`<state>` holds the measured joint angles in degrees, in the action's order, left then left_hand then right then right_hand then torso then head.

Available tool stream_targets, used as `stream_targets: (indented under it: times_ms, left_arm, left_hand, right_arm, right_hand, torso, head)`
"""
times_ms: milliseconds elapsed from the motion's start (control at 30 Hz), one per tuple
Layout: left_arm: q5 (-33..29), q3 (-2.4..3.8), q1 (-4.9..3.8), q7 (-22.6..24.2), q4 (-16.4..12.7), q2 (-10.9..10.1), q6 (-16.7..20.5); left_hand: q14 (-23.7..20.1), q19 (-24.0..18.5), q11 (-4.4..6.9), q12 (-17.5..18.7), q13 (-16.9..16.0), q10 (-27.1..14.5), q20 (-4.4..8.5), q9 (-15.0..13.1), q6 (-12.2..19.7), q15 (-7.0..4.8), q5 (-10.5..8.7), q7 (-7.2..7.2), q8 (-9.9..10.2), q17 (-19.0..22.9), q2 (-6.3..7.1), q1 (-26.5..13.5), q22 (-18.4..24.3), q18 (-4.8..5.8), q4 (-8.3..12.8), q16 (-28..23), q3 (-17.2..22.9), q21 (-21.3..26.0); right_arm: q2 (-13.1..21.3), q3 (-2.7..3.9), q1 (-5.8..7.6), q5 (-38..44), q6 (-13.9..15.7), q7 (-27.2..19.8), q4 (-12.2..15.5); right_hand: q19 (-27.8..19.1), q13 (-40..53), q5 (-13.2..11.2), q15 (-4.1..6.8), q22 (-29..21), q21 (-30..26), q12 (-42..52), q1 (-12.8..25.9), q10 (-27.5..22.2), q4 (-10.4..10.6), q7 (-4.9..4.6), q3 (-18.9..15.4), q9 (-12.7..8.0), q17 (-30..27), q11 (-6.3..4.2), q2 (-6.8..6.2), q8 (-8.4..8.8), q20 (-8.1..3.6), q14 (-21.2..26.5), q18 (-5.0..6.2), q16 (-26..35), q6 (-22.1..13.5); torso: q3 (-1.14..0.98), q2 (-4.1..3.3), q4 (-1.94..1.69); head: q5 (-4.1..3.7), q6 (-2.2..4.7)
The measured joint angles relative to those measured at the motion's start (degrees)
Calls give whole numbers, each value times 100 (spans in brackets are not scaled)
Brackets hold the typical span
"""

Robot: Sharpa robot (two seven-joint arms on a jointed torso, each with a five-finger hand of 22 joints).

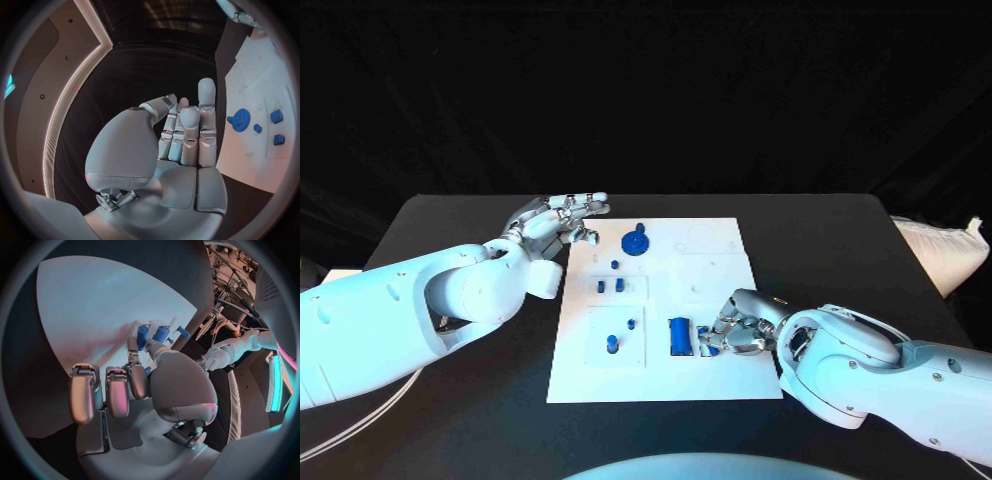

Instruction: Assemble the parts on the task board

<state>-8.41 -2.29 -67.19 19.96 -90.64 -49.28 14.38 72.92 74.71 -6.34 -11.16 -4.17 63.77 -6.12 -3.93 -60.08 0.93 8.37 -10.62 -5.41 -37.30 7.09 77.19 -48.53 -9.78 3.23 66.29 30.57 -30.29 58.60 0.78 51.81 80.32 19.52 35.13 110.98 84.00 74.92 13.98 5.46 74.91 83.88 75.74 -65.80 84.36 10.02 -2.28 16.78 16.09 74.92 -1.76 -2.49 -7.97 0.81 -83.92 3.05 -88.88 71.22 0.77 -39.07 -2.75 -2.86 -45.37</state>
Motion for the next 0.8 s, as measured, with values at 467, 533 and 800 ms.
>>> stream_targets:
  times_ms: [467,533,800]
  left_arm:
    - [0,0,0,-23,-6,-3,-11]
    - [0,0,0,-27,-7,-3,-14]
    - [3,0,0,-43,-8,-2,-23]
  left_hand:
    - [0,0,0,0,0,0,0,0,0,0,0,0,0,0,0,0,1,0,0,0,0,0]
    - [0,0,2,-8,0,-2,0,0,13,0,0,13,0,5,0,0,1,0,5,0,-13,0]
    - [0,0,21,-37,0,-21,0,0,20,0,0,20,0,25,0,0,0,0,0,0,-32,0]
  right_arm:
    - [-21,2,2,60,-98,4,-10]
    - [-24,1,1,64,-108,8,-19]
    - [-21,-4,-2,104,-124,12,-22]
  right_hand:
    - [0,-1,80,71,-1,39,321,103,39,74,173,-106,224,-1,-44,107,-194,-82,-10,1,0,236]
    - [0,0,28,82,-1,40,321,167,-31,131,206,-163,251,-1,-134,140,-200,-82,1,1,0,268]
    - [0,-1,167,102,4,40,342,590,-32,480,179,-576,398,-1,-133,74,-290,-122,-19,0,-23,241]
  torso:
    - [2,3,3]
    - [2,3,3]
    - [1,4,1]
  head:
    - [-4,1]
    - [-4,1]
    - [-9,-3]
